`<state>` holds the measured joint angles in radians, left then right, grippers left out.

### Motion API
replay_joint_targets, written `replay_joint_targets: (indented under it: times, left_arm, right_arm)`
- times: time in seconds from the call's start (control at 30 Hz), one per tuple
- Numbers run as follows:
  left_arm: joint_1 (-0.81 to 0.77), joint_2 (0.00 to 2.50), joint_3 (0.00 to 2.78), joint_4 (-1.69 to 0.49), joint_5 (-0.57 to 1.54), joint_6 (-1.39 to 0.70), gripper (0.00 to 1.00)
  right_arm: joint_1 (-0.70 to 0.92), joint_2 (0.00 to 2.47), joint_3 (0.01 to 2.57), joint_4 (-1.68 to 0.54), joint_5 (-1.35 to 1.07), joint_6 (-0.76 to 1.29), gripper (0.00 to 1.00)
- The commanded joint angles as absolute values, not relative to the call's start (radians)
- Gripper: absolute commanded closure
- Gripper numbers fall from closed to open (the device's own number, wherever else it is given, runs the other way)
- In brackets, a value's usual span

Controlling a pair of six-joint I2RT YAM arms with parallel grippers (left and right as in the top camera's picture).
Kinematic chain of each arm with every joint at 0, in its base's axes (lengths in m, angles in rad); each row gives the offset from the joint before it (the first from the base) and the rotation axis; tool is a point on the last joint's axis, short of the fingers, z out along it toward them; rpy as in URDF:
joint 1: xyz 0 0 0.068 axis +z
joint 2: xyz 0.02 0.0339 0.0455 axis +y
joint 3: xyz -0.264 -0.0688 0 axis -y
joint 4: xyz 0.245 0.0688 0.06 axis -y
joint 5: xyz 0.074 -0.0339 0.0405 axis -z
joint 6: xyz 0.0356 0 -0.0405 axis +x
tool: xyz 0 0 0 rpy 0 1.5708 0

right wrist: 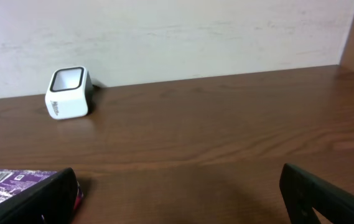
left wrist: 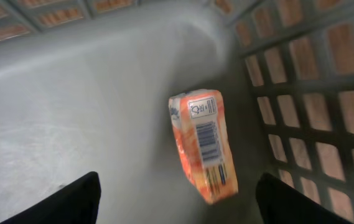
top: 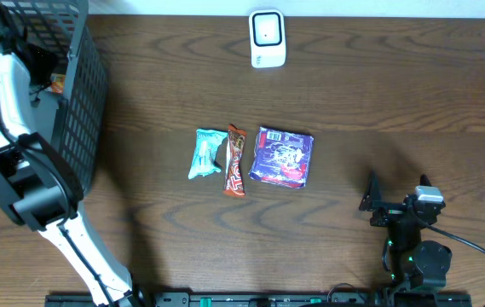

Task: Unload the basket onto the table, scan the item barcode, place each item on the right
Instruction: 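Reach the left gripper into the basket and grasp the orange tissue pack, then lift the orange pack out and lower it onto the table items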

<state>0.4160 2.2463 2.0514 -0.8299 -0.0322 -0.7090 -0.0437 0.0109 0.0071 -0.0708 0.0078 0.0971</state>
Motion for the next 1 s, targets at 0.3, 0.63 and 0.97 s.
replay_joint_targets:
  times: [0.3,0.63,0.97]
  left_arm:
    - [0.403,2.394,2.049,-0.813,-0.039,-0.631,0.32]
    - [0.433,2.305,2.053,-0.92,-0.071,-0.614,0.92]
    - [0.447,1.921,2.054,-0.949,0.039,-0.624,0.93]
  right_arm:
    - [-0.038,0.006,0.006,-0.075,0.009,0.088,0.01]
    - [-0.038,0.006,0.006,-0.075,0.009,0.088,0.01]
    - [-0.038,0.006,0.006,-0.075,0.009,0.088,0.01]
